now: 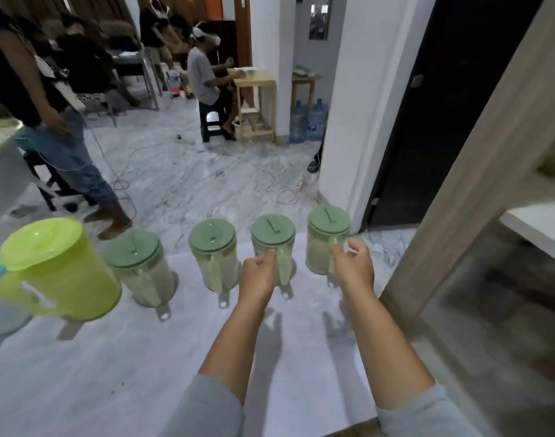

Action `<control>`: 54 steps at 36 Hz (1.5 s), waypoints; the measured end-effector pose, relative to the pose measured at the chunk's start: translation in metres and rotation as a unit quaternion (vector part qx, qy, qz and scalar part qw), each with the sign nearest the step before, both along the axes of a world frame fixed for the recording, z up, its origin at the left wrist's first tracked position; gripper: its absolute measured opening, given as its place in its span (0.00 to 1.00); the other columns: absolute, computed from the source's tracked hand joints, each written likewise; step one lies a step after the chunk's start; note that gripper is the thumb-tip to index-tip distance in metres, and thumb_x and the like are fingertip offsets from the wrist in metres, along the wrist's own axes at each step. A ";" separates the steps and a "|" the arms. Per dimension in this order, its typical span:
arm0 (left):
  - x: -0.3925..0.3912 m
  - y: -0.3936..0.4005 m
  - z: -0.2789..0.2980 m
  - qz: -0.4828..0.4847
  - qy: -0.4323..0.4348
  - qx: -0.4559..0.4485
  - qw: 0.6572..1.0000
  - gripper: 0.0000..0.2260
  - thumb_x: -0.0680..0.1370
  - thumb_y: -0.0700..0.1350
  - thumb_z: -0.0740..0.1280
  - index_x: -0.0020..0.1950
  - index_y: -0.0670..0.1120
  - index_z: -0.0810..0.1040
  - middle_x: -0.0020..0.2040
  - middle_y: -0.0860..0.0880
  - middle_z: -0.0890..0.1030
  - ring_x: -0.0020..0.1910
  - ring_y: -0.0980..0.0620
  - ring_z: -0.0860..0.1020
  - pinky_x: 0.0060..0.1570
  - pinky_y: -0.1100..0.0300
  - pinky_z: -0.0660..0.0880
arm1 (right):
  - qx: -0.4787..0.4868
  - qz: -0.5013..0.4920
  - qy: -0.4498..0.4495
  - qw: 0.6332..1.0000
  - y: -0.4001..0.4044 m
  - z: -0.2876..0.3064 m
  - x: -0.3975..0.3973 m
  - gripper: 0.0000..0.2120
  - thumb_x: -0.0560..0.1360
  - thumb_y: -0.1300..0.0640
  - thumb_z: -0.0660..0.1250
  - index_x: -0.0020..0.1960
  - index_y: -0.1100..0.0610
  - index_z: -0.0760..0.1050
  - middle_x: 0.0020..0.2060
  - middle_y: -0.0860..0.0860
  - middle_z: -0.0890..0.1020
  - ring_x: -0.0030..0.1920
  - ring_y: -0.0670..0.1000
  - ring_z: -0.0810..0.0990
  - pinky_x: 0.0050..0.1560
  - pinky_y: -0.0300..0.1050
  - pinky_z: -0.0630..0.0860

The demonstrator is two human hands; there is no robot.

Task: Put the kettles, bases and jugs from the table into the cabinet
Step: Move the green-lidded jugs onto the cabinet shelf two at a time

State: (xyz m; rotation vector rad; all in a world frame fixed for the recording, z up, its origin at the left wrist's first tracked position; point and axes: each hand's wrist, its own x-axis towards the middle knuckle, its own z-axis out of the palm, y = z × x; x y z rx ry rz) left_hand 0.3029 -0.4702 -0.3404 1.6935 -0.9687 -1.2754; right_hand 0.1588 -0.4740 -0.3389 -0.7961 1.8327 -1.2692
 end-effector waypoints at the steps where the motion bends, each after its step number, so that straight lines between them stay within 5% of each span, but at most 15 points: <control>1: -0.003 -0.005 -0.002 -0.001 -0.010 0.014 1.000 0.14 0.80 0.52 0.58 0.38 0.46 0.69 0.35 0.49 0.69 0.33 0.53 0.68 0.33 0.57 0.63 | 0.004 -0.001 0.000 1.000 -0.007 -0.002 -0.003 0.25 0.75 0.51 0.64 0.70 0.54 0.66 0.65 0.54 0.73 0.55 0.54 0.74 0.49 0.42 0.66; 3: -0.016 -0.024 -0.010 -0.001 -0.018 0.042 0.999 0.18 0.78 0.56 0.60 0.48 0.40 0.75 0.45 0.43 0.77 0.42 0.46 0.74 0.38 0.57 0.68 | 0.019 -0.002 0.002 1.000 -0.029 -0.010 -0.013 0.26 0.74 0.51 0.65 0.70 0.54 0.64 0.68 0.55 0.70 0.60 0.56 0.74 0.51 0.43 0.66; 5: -0.029 -0.047 -0.028 0.002 -0.040 0.071 0.997 0.35 0.71 0.64 0.60 0.63 0.35 0.72 0.60 0.37 0.77 0.56 0.39 0.77 0.53 0.51 0.75 | 0.049 0.001 0.007 0.999 -0.052 -0.021 -0.023 0.27 0.74 0.52 0.66 0.71 0.54 0.63 0.69 0.55 0.68 0.64 0.57 0.73 0.52 0.44 0.67; 7: -0.035 -0.065 -0.049 0.003 -0.061 0.093 0.994 0.45 0.62 0.69 0.59 0.68 0.37 0.70 0.65 0.37 0.75 0.61 0.38 0.75 0.61 0.47 0.74 | 0.078 0.012 0.013 0.997 -0.067 -0.030 -0.030 0.28 0.74 0.52 0.66 0.71 0.55 0.63 0.70 0.56 0.68 0.65 0.58 0.73 0.54 0.46 0.68; 11: -0.047 -0.079 -0.049 0.013 -0.058 0.105 0.993 0.34 0.71 0.62 0.64 0.70 0.42 0.70 0.66 0.41 0.75 0.63 0.40 0.75 0.61 0.51 0.73 | 0.138 0.048 0.024 0.989 -0.093 -0.047 -0.039 0.31 0.72 0.50 0.68 0.71 0.56 0.62 0.68 0.57 0.70 0.63 0.60 0.74 0.57 0.50 0.72; 16: -0.050 -0.097 -0.057 0.017 -0.085 0.131 0.988 0.28 0.76 0.58 0.64 0.67 0.38 0.72 0.64 0.39 0.76 0.61 0.40 0.76 0.58 0.53 0.73 | 0.168 0.071 0.006 0.983 -0.111 -0.059 -0.041 0.34 0.70 0.48 0.70 0.72 0.58 0.63 0.62 0.56 0.77 0.47 0.56 0.75 0.43 0.43 0.70; 22: -0.054 -0.108 -0.060 0.023 -0.085 0.118 0.989 0.27 0.76 0.58 0.63 0.64 0.38 0.75 0.62 0.39 0.78 0.60 0.40 0.76 0.59 0.51 0.73 | 0.200 0.091 0.015 0.975 -0.118 -0.063 -0.042 0.21 0.74 0.54 0.66 0.65 0.61 0.72 0.59 0.60 0.78 0.55 0.60 0.78 0.48 0.46 0.73; 26: -0.057 -0.111 -0.057 0.032 -0.073 0.082 0.993 0.27 0.76 0.59 0.61 0.63 0.38 0.75 0.60 0.39 0.79 0.58 0.40 0.77 0.58 0.51 0.74 | 0.180 0.090 0.023 0.979 -0.118 -0.059 -0.041 0.17 0.75 0.56 0.64 0.62 0.61 0.73 0.52 0.58 0.78 0.48 0.58 0.77 0.46 0.45 0.70; 32: -0.052 -0.102 -0.047 0.014 -0.075 0.030 0.997 0.18 0.78 0.58 0.59 0.38 0.45 0.73 0.49 0.41 0.81 0.51 0.40 0.79 0.49 0.54 0.72 | 0.143 0.047 0.038 0.988 -0.106 -0.048 -0.035 0.15 0.73 0.55 0.65 0.56 0.61 0.76 0.52 0.60 0.82 0.52 0.60 0.81 0.50 0.48 0.75; 37: -0.031 -0.083 -0.028 0.006 -0.084 -0.027 0.996 0.23 0.77 0.59 0.59 0.50 0.39 0.77 0.51 0.40 0.82 0.52 0.40 0.79 0.56 0.49 0.74 | 0.116 0.018 0.048 0.992 -0.077 -0.031 -0.021 0.14 0.73 0.55 0.64 0.55 0.62 0.76 0.51 0.60 0.82 0.52 0.60 0.80 0.49 0.47 0.75; 44: -0.001 -0.039 -0.002 -0.038 -0.069 -0.078 0.994 0.19 0.78 0.59 0.60 0.46 0.42 0.73 0.49 0.41 0.81 0.51 0.42 0.79 0.48 0.54 0.71 | 0.084 -0.055 0.044 0.994 -0.011 -0.010 0.005 0.15 0.72 0.54 0.65 0.54 0.61 0.77 0.50 0.60 0.82 0.51 0.61 0.81 0.52 0.51 0.78; 50: 0.024 0.013 0.014 -0.108 -0.071 -0.114 0.985 0.17 0.78 0.59 0.60 0.38 0.47 0.71 0.50 0.41 0.82 0.52 0.41 0.79 0.52 0.51 0.73 | 0.055 -0.127 0.032 0.990 0.062 0.003 0.034 0.10 0.72 0.55 0.66 0.49 0.58 0.76 0.49 0.61 0.83 0.50 0.62 0.81 0.50 0.49 0.77; 54: 0.029 0.045 0.025 -0.145 -0.070 -0.119 0.980 0.23 0.78 0.59 0.59 0.51 0.39 0.76 0.52 0.40 0.81 0.54 0.40 0.78 0.52 0.52 0.71 | 0.039 -0.173 0.037 0.983 0.108 0.014 0.041 0.07 0.72 0.56 0.66 0.48 0.58 0.75 0.49 0.61 0.83 0.50 0.62 0.81 0.50 0.49 0.76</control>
